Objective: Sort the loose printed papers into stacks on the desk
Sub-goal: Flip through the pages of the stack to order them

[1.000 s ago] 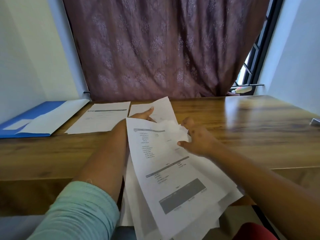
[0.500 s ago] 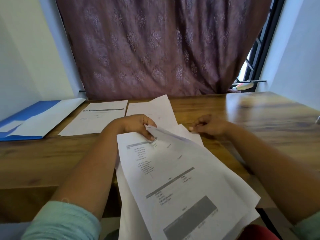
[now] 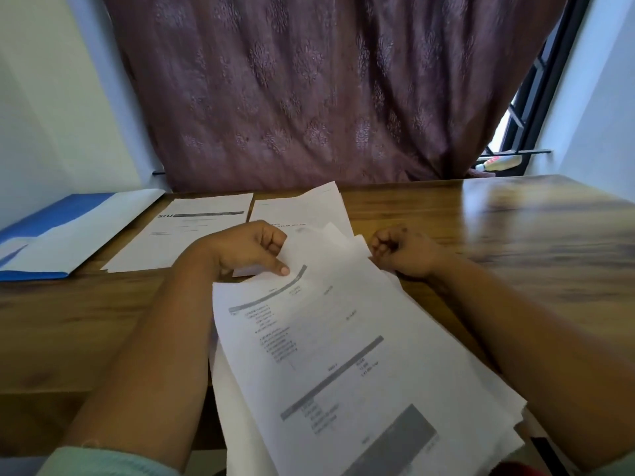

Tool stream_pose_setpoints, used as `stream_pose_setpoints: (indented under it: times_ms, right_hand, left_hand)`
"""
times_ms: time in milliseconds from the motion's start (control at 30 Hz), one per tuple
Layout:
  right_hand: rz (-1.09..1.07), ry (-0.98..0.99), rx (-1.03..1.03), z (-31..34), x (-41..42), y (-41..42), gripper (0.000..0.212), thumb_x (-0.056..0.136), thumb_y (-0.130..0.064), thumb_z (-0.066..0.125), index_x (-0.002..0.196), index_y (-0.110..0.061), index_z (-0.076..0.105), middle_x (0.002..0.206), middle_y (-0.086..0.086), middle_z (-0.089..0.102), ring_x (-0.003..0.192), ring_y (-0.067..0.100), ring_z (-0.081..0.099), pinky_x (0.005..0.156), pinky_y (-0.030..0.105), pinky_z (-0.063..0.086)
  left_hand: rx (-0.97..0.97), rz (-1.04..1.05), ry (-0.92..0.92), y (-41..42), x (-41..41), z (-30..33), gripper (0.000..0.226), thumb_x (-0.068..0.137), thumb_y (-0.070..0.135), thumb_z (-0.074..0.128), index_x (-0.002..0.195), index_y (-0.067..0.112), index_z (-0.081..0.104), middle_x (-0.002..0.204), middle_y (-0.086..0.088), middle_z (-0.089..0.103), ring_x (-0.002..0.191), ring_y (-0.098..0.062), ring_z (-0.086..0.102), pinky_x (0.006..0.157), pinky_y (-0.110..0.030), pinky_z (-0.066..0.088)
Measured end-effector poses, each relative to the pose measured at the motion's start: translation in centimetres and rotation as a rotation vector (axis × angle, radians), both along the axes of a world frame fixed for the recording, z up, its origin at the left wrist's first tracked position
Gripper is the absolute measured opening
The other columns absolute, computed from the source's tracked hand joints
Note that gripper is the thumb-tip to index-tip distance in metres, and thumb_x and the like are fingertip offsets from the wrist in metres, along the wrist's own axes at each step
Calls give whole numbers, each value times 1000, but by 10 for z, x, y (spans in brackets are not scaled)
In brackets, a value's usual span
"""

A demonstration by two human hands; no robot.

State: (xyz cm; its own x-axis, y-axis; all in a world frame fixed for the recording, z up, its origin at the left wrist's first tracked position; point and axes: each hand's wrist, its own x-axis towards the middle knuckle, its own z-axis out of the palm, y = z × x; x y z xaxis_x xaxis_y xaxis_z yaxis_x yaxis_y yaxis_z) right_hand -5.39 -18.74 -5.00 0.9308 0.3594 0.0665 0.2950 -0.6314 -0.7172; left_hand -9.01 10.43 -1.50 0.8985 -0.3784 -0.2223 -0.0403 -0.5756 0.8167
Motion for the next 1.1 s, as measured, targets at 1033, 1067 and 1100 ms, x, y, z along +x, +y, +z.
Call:
stream_pose_setpoints:
  times_ms: [1033,1067,1100]
  right_hand:
    - [-92,-81,-218,3,1,-24,20,86,-44,68,89,-25,71,90,-8,65,87,8,57,68,20,40]
    - [-29,-56,-219,6,-1,-26,22,81,-47,72,88,-26,73,89,-9,68,89,8,58,72,22,42]
    - [31,-29,-209,8,-4,-26,24,77,-47,75,88,-25,75,88,-9,69,90,7,59,75,24,43]
  left_hand:
    - [-126,-68,-380,-26,-2,-29,16,77,24,75,70,39,75,81,16,68,80,-14,66,77,-28,54]
    - [-143,-95,-369,-26,-3,-28,8,73,32,80,70,38,76,88,17,69,87,-14,66,80,-28,53]
    - [-152,-109,-366,-26,-2,-28,7,69,40,83,70,37,76,96,16,71,95,-17,67,85,-27,53]
